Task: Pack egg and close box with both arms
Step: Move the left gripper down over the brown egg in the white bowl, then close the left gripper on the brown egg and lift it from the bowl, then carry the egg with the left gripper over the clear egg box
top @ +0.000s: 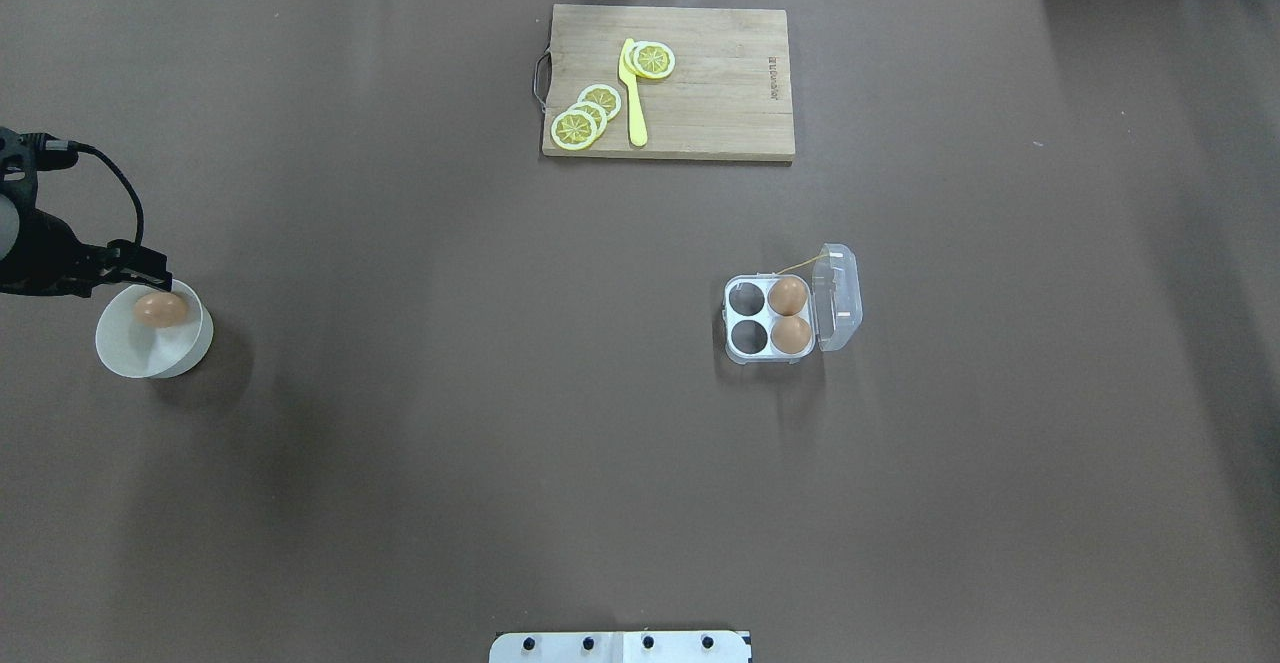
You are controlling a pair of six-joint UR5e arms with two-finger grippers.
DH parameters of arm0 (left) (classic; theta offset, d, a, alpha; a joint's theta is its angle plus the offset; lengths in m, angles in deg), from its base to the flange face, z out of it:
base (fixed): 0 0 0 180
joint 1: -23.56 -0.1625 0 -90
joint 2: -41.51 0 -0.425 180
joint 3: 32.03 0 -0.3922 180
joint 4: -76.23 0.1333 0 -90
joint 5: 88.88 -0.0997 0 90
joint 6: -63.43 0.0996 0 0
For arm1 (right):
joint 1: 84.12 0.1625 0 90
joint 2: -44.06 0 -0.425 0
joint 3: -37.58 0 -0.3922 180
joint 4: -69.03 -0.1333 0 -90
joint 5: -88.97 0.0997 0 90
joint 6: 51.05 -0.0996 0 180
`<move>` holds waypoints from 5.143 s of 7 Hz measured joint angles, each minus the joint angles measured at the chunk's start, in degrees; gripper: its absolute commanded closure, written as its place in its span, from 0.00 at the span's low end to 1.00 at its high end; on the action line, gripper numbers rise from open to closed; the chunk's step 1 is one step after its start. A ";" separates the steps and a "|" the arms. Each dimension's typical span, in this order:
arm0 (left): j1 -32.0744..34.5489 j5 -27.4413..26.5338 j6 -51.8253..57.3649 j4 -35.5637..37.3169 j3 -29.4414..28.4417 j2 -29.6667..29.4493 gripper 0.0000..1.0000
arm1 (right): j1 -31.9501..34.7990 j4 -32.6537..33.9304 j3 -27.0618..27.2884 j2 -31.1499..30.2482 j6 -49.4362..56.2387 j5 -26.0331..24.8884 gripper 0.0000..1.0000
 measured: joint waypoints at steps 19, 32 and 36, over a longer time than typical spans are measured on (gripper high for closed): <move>-3.45 -2.81 0.72 -3.35 -6.60 -1.57 0.62 | 0.07 -0.09 0.05 0.32 0.03 0.76 0.00; -8.18 -5.53 -32.52 -5.17 -0.79 -22.22 0.62 | 0.02 0.89 -0.99 2.69 -0.13 0.87 0.00; -26.24 -28.63 -44.70 -5.24 -12.35 -41.84 0.62 | 0.01 0.98 -1.28 3.34 -0.51 4.20 0.00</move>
